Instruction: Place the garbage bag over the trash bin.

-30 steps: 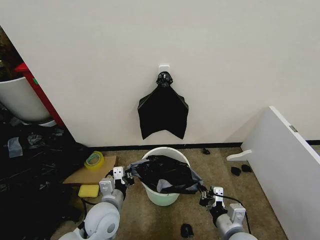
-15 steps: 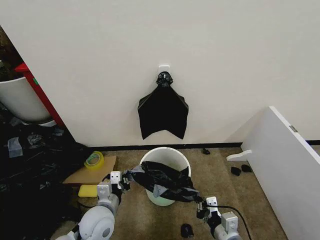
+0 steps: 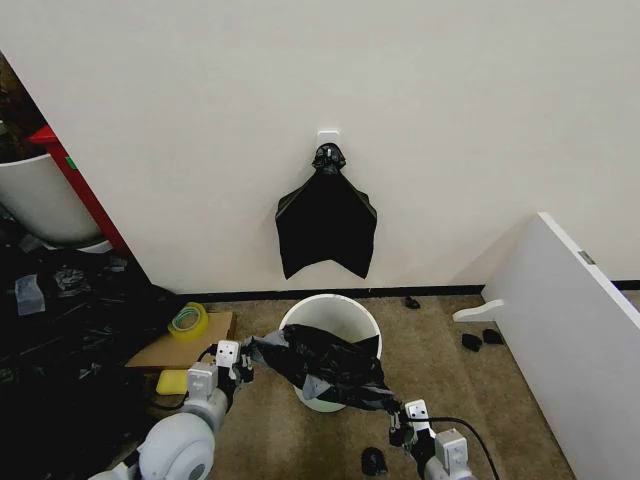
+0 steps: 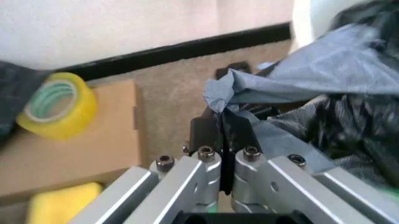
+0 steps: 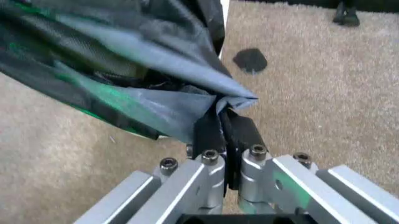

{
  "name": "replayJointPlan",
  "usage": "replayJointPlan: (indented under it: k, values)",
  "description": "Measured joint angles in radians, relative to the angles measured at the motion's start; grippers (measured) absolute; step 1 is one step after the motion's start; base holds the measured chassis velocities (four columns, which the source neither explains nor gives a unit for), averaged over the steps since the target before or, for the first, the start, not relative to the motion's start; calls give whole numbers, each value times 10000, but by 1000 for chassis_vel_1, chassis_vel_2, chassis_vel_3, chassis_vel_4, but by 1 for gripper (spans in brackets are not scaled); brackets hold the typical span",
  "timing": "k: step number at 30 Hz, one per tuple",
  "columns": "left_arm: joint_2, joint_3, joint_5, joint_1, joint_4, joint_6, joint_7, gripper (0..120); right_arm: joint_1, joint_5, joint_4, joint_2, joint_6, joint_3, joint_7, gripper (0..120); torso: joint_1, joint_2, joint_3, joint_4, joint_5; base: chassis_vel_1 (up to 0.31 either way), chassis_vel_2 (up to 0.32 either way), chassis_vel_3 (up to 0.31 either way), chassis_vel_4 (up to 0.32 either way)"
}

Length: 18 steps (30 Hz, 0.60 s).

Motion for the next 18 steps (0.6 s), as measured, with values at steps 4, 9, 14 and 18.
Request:
replayJointPlan:
  k: [4,9,14,18]
  values:
    - [-45,134,414,-118,367,67,66,0,351,-19,-262,53,-41,-59,38,0,0,-1,0,3,0,0,0,0,0]
    - [-374,291,800,-377,844,79,68,0,748,-21,-510,107,-83,-117,175,0,0,0,0,1,-3,0,0,0,0]
    - [-877,149,706,-272,776,-540,-177,4,637,34,-326,20,-92,-160,313,3,0,0,0,1,-1,0,0,0,0]
    - [-748,-120,626,-2,259,-770,-200,18,-87,-126,74,-55,230,30,198,15,0,0,0,-1,-1,0,0,0,0]
